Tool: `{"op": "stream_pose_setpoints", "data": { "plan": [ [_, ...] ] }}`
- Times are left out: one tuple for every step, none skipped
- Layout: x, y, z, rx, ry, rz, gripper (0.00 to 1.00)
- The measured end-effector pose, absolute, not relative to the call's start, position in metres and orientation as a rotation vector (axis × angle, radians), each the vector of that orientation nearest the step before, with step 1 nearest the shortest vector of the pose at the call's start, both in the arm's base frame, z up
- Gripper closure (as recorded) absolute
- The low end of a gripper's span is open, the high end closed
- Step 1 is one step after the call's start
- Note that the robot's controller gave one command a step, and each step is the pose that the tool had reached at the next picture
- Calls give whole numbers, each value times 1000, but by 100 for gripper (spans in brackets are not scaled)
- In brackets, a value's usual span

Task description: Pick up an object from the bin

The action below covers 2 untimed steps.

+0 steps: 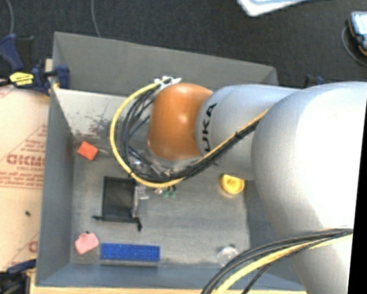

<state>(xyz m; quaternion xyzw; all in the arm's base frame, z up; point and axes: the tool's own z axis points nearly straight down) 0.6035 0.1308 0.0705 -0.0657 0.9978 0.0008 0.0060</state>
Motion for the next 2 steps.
{"op": "stream_pose_setpoints", "data": {
  "plan": [
    [625, 113, 73, -783, 3030, 1, 100],
    [625, 113, 73, -778, 3032, 2, 100]
  ]
}}
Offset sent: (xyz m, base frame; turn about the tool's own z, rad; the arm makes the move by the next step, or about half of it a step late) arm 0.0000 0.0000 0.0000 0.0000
